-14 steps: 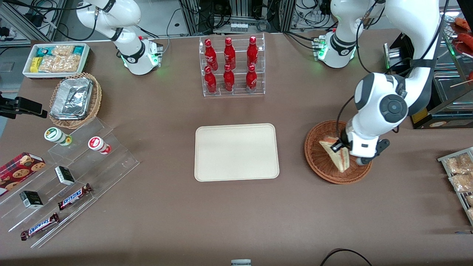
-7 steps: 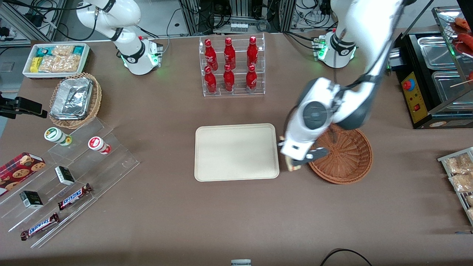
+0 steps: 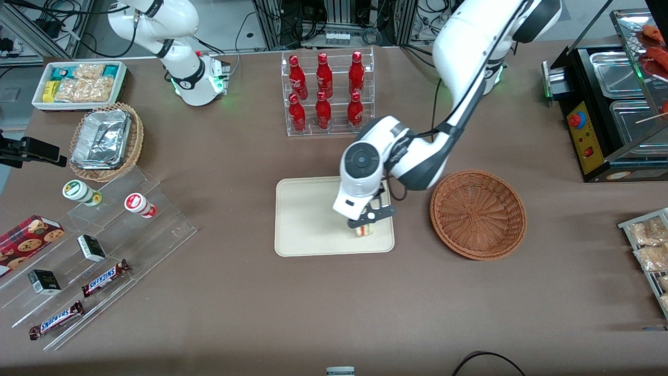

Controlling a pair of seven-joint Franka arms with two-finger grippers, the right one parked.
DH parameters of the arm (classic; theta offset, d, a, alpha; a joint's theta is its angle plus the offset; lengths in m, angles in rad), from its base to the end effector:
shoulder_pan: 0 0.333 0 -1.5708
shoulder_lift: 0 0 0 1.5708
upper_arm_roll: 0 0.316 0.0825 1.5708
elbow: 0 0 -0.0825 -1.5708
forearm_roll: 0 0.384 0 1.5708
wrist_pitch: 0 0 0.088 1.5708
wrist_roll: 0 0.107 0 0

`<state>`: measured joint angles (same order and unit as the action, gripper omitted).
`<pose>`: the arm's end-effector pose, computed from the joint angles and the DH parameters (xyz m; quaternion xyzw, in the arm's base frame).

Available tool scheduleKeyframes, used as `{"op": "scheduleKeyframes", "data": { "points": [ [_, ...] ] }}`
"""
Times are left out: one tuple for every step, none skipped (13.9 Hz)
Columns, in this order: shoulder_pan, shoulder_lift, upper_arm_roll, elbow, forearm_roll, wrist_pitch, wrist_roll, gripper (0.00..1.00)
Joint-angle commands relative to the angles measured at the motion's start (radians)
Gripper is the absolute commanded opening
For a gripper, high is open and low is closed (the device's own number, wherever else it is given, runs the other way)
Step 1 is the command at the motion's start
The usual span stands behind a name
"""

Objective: Place sandwich from basket to tray
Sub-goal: 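Lift the sandwich and carry it over the white tray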

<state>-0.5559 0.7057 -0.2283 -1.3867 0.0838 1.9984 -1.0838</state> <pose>0.5357 -0.4811 0.2946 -0.9867 -0.1537 0.0525 0.0084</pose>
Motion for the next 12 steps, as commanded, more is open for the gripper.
{"op": "scheduleKeyframes", "data": {
  "points": [
    [-0.062,0.050,0.012,0.054,0.017,0.060,-0.094,0.00],
    [-0.071,0.063,0.014,0.054,0.017,0.083,-0.116,0.00],
    [-0.082,0.080,0.014,0.058,0.017,0.111,-0.123,0.00],
    [-0.099,0.087,0.018,0.060,0.019,0.129,-0.128,0.00],
    [-0.113,0.095,0.021,0.061,0.033,0.138,-0.140,0.00],
    [-0.116,0.101,0.021,0.066,0.072,0.138,-0.165,0.00],
    [-0.116,0.103,0.020,0.066,0.111,0.135,-0.185,0.00],
    [-0.116,0.104,0.020,0.066,0.131,0.131,-0.194,0.00],
    [-0.116,0.104,0.020,0.066,0.133,0.129,-0.194,0.00],
    [-0.114,0.103,0.020,0.067,0.133,0.128,-0.191,0.00],
    [-0.114,0.106,0.020,0.067,0.133,0.129,-0.194,0.00],
    [-0.114,0.121,0.020,0.080,0.131,0.129,-0.197,0.00]
  ]
}}
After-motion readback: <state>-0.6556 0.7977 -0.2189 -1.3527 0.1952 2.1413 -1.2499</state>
